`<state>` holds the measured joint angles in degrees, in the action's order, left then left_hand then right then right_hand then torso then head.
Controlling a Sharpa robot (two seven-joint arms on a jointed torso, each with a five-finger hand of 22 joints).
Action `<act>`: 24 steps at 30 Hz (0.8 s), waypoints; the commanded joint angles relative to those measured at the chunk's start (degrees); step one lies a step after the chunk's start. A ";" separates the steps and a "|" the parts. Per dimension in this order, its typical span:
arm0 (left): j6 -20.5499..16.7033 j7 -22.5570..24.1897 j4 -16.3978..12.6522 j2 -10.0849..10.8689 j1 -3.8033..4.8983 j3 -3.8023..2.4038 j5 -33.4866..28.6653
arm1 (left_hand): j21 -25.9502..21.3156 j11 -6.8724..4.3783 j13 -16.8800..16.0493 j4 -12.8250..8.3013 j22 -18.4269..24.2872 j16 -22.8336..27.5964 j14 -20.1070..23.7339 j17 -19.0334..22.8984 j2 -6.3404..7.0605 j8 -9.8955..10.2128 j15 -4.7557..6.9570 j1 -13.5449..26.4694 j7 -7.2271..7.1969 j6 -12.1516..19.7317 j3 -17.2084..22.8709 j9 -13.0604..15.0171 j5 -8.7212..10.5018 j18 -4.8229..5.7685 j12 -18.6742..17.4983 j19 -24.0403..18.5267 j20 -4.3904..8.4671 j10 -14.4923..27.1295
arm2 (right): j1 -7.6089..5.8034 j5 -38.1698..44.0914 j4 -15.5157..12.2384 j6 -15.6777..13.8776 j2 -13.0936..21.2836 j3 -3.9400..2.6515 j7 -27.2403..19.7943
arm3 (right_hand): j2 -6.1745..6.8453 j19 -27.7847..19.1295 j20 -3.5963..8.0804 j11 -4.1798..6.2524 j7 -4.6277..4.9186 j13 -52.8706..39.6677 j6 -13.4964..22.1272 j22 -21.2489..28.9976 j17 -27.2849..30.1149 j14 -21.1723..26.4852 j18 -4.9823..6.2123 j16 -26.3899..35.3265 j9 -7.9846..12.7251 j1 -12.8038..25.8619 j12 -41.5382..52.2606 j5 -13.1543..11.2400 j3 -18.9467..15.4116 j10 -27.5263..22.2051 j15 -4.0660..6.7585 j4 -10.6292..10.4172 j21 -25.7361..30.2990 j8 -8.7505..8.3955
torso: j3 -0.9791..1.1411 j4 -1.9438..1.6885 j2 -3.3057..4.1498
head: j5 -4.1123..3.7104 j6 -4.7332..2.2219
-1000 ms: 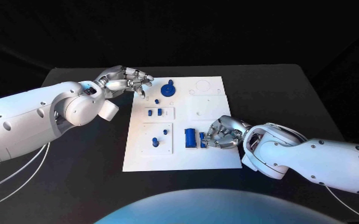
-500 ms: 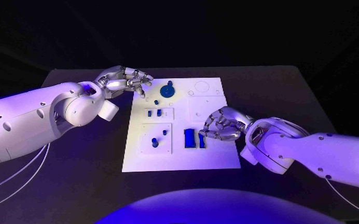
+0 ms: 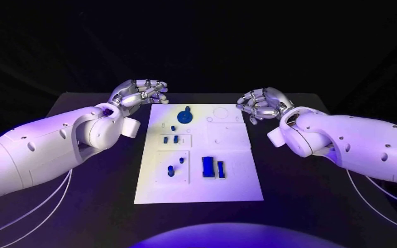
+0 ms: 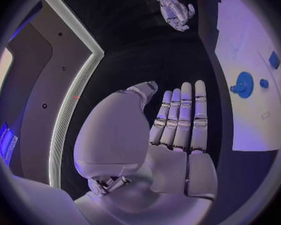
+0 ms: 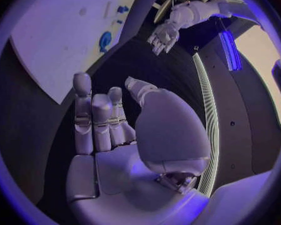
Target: Assemble the parts on the task board
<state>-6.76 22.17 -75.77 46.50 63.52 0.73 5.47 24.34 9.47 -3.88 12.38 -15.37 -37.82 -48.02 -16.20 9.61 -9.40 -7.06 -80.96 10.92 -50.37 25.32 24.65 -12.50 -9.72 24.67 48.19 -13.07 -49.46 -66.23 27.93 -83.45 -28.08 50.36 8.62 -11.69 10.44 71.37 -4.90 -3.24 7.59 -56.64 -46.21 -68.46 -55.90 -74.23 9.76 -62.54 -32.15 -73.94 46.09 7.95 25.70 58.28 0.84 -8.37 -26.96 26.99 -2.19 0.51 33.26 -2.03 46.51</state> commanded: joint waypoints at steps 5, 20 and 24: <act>-4.83 5.13 4.37 -2.20 -0.20 -0.05 -5.49 | -10.41 1.64 0.28 -0.85 6.45 13.63 1.85 2.75 0.12 2.16 -2.07 -0.36 0.58 1.57 1.31 -3.61 0.07 -0.60 -10.75 -2.89 -2.92 -1.70 | -0.53 -14.54 8.48 5.67 -4.27 -0.42 -10.79 | 2.00 -11.62 -4.60 -4.04 3.56 25.07 5.55 14.24 17.49 19.10 0.37 23.26 7.32 0.18 -21.41 0.04 6.02 -6.09 -4.51 2.69 17.73 -7.67 | 0.62 0.12 -1.90 | 1.12 -2.59; -10.32 3.97 0.95 -2.24 -0.87 -0.15 -4.05 | -24.34 -9.47 3.88 -12.38 15.37 37.82 48.02 16.20 -9.61 9.40 7.06 80.96 -10.92 50.37 -25.32 -24.65 12.50 9.72 -24.67 -48.19 13.07 49.46 | 1.83 -17.15 3.79 -3.94 -5.34 -3.51 -11.36 | -10.44 -71.37 4.90 3.24 -7.59 56.64 46.21 68.46 55.90 74.23 -9.76 62.54 32.15 73.94 -46.09 -7.95 -25.70 -58.28 -0.84 8.37 26.96 -26.99 | 1.18 -0.13 -1.77 | 1.45 -6.34; -17.14 4.89 -2.86 -2.13 -1.50 -0.30 -4.40 | -24.34 -9.47 3.88 -12.38 15.37 37.82 48.02 16.20 -9.61 9.40 7.06 80.96 -10.92 50.37 -25.32 -24.65 12.50 9.72 -24.67 -48.19 13.07 49.46 | 3.94 -22.52 -1.35 -9.97 -5.50 -6.06 -14.72 | -10.44 -71.37 4.90 3.24 -7.59 56.64 46.21 68.46 55.90 74.23 -9.76 62.54 32.15 73.94 -46.09 -7.95 -25.70 -58.28 -0.84 8.37 26.96 -26.99 | 1.70 -0.32 -1.93 | 1.75 -9.30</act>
<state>-16.74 25.37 -77.64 44.36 62.13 0.52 1.56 1.06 1.05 -0.34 0.86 -0.55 -1.65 -3.96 -1.08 0.82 -0.76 -0.93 -24.85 0.92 -4.29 2.49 1.71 -1.12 -1.22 1.11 3.93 -1.52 -4.67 -62.60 11.04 -83.77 -31.56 44.93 2.69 -21.95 1.02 5.66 -1.08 -0.77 1.07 -1.51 -3.72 -3.79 -2.39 -4.70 1.37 -2.27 -1.92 -15.67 1.48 0.80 2.76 4.78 -0.54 -0.33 -0.50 1.45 -0.91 0.34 31.46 -0.42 38.73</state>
